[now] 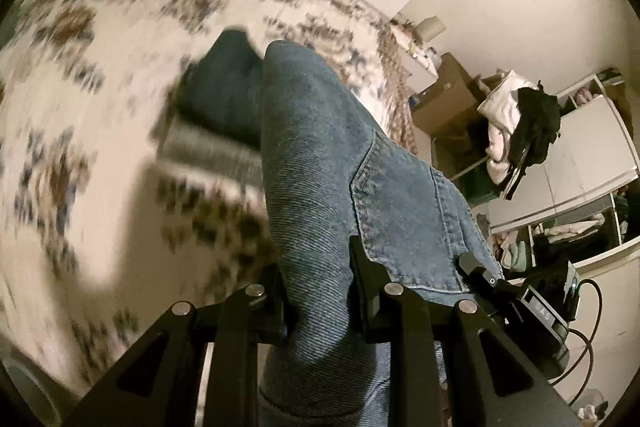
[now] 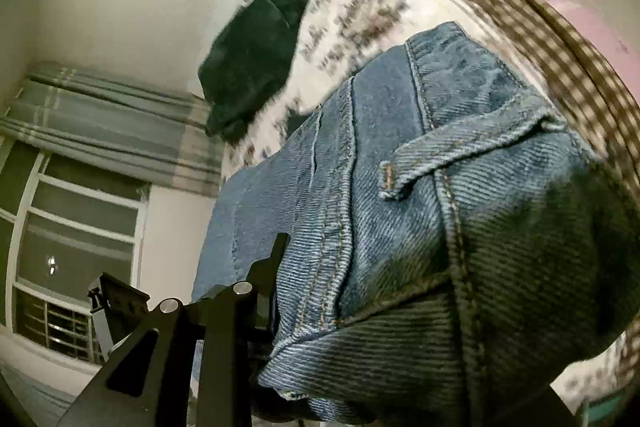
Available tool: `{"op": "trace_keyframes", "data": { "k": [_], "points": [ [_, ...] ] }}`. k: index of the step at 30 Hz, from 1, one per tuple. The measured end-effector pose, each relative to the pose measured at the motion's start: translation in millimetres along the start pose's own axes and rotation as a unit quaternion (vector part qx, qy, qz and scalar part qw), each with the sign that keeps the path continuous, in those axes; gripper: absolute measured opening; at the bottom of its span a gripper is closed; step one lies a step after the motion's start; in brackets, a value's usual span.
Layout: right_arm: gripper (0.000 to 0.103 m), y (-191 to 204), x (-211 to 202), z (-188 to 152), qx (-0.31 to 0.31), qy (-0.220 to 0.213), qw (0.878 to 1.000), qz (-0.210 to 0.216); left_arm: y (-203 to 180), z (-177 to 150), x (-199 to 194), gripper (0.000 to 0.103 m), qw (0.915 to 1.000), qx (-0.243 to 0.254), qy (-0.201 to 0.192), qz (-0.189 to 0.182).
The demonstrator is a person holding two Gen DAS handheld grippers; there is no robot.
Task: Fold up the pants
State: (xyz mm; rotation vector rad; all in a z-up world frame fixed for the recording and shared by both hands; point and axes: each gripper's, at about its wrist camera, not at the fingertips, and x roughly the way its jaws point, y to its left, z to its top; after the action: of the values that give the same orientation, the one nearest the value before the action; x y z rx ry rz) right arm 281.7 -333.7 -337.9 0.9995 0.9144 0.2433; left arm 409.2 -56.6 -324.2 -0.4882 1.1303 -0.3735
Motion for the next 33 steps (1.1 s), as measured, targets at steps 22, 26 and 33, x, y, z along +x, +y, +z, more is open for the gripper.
{"op": "trace_keyframes", "data": {
  "k": [22,26,33],
  "points": [
    [0.030,1,298,156,0.008,-0.014,0.999,-0.035,143,190,172,0.021,0.9991,0.011,0.039,0.010],
    [0.038,-8,305,153,0.009,0.006,0.999,-0.050,153,181,173,0.031,0.9978,-0.011,0.055,0.034],
    [0.069,-7,300,143,-0.018,0.055,0.991,-0.118,128,167,151,0.045,0.9857,0.046,0.046,0.156]
  ]
}}
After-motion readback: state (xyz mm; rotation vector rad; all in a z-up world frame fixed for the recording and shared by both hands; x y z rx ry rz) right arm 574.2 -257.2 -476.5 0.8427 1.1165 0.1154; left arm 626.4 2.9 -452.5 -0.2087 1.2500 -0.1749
